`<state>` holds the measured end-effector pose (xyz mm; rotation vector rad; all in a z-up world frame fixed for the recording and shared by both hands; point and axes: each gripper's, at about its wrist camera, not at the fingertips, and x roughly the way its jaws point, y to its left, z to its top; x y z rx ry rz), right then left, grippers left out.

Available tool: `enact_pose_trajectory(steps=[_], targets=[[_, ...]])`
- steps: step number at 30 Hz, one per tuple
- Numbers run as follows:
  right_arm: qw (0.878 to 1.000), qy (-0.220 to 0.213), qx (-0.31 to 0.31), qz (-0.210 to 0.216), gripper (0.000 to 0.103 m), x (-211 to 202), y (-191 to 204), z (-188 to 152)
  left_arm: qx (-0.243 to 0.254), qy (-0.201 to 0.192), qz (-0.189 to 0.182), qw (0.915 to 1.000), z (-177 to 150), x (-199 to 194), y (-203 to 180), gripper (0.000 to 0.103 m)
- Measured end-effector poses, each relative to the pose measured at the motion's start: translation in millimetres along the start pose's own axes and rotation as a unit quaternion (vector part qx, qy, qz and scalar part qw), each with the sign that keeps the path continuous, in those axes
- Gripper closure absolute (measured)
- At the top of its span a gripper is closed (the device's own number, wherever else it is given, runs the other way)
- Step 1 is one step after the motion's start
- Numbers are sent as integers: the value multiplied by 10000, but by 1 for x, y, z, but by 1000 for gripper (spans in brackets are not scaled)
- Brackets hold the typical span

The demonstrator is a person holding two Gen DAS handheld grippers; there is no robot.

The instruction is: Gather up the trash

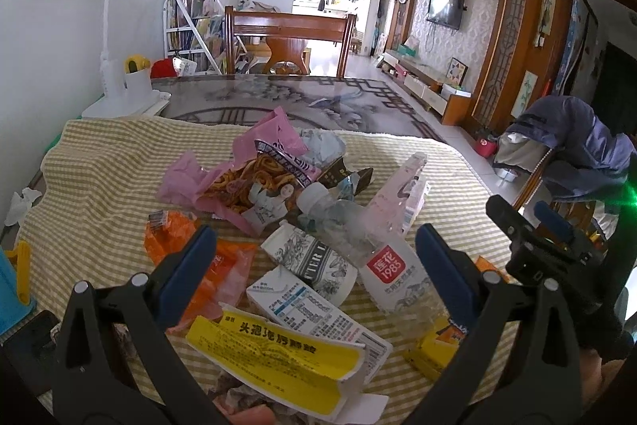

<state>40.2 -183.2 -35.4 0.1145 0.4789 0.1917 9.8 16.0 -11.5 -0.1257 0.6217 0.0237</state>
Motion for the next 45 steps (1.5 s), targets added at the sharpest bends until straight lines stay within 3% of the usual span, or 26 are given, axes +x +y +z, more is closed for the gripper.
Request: enact_pose_trajectory(steps=[45], targets=[[9999,95,99,-8,7,3,0,-4,-44,107,54,9999,-2,5,4,5]])
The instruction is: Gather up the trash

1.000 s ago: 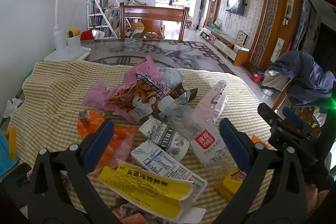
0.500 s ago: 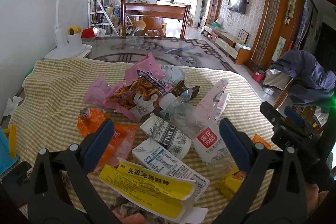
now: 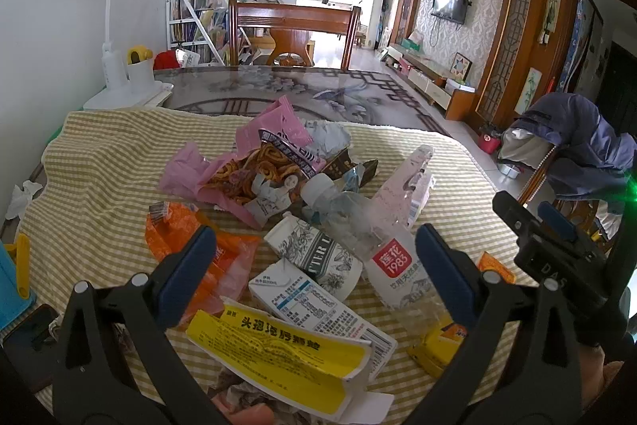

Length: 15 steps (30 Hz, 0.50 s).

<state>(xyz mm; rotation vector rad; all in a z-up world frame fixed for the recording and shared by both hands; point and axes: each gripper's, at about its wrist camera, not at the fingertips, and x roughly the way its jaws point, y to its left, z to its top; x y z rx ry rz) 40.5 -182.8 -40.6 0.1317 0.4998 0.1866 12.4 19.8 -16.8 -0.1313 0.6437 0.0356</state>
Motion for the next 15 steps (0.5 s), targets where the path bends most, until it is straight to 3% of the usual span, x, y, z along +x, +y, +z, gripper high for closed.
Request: enact_pose_trajectory(steps=[8,10,12,15], targets=[[9999,89,95,-29,7,4,-2,1,-9,-54,67,10000,0,-2,1,5],[9998,121,130,-31,7,6,-2,1,-95,-215,252,9994,1,-10,8,5],[9997,165,158,-25,7,8,-2,1,-268,-371,779,9959,-1,-19,22,5],[9997,204,126,-19,7,9,-1,0,-875,-133,1200,9888,-6,-19,59,5]])
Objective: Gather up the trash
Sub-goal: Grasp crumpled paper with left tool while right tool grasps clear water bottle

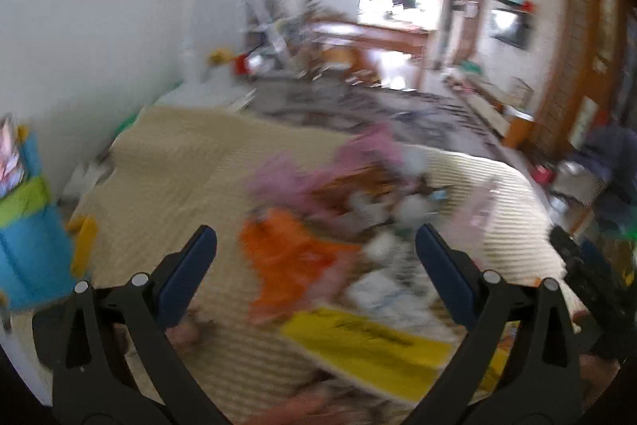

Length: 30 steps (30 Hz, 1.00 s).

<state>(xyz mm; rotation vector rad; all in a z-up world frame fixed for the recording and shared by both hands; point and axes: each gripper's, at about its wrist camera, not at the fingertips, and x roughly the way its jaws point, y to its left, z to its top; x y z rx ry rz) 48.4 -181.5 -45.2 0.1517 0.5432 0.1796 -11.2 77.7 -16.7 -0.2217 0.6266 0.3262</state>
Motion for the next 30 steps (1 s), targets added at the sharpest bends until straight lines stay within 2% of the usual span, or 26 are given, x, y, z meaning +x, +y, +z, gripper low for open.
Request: enact_pose_trajectory(steps=[4,7,9,11,13,14,15,16,17,20,22,28,30], targets=[[10000,-42,-9,10,7,0,-2,2,-733,254,523,9956,-8,7,44,5],[10000,11,34,22,7,1,-3,2,-1074,508,1043,9874,-18,17,69,6],[10000,8,52,26,7,1,-5,2,-1254,833,1031,9832,-24,29,78,10],[10000,-8,80,44,7,0,-5,3,-1372,1126,857,9804,-32,40,82,23],[9999,9,95,83,7,-1,-5,4,-1348,1216,741,9806,-33,47,78,32],[9999,23,96,110,7,-1,-4,4,-1287,1190,660,9823,-33,47,76,43],[9998,51,90,150,7,-1,-3,4,-1269,1180,576,9832,-33,48,75,50],[9998,80,74,191,7,-1,-2,4,-1280,1185,463,9836,-34,49,74,63],[9996,117,38,237,7,-1,-1,4,-1319,1219,340,9832,-34,51,74,73],[9989,279,-148,342,7,3,6,4,-1393,1198,106,9829,-35,48,68,77],[9971,507,-273,490,7,8,11,4,-1279,1081,32,9859,-31,43,62,78],[9822,1291,-508,1263,7,22,29,-4,-495,407,198,9977,-19,21,32,78],[9753,1524,-647,1463,12,27,38,-9,-349,260,230,9988,-15,17,28,78]])
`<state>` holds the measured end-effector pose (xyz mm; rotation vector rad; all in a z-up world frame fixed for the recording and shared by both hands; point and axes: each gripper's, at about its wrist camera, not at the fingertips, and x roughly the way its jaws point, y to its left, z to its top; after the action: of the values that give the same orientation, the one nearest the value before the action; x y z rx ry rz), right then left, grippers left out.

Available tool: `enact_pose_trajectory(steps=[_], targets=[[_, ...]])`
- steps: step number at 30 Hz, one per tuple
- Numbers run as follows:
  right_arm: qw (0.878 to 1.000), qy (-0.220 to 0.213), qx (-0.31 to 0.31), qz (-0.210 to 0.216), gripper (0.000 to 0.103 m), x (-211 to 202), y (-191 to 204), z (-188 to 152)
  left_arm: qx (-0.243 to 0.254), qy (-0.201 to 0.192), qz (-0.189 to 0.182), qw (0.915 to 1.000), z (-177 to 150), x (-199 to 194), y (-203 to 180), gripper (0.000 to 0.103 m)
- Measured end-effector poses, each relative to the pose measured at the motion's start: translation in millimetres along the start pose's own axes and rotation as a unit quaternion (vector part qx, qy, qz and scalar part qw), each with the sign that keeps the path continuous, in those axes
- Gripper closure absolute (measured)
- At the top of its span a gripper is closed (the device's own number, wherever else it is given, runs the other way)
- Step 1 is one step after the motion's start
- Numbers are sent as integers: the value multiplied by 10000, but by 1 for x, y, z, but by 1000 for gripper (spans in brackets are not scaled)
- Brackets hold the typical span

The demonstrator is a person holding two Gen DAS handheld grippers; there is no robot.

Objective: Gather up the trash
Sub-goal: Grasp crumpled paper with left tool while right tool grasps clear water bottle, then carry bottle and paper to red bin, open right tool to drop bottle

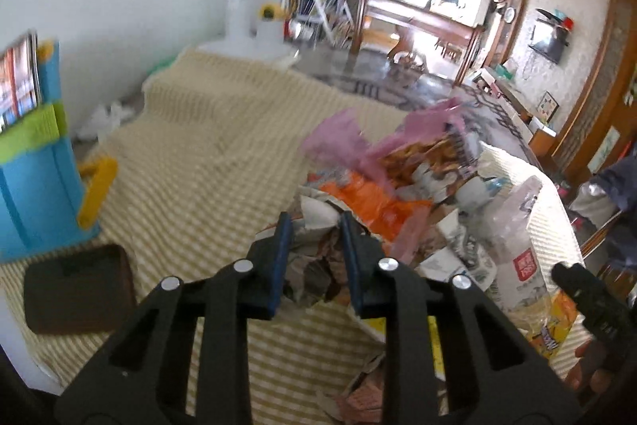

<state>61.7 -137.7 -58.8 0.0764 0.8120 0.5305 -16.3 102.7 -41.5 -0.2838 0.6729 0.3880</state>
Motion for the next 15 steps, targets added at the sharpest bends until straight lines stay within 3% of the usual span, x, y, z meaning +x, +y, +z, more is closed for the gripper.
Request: enact_pose_trajectory(steps=[3,7,9,15], targets=[[9991,371,-175,111,16,18,11,-1,154,-124,-1,9998,0,-5,-7,78],[9958,835,-272,241,41,37,18,-8,239,-115,-50,9996,0,-4,-12,78],[9961,769,-368,214,46,34,21,-8,248,-117,-60,9996,-1,-4,-13,78],[9990,-126,-343,270,48,-3,22,10,306,-263,-45,9992,-3,-8,-15,78]])
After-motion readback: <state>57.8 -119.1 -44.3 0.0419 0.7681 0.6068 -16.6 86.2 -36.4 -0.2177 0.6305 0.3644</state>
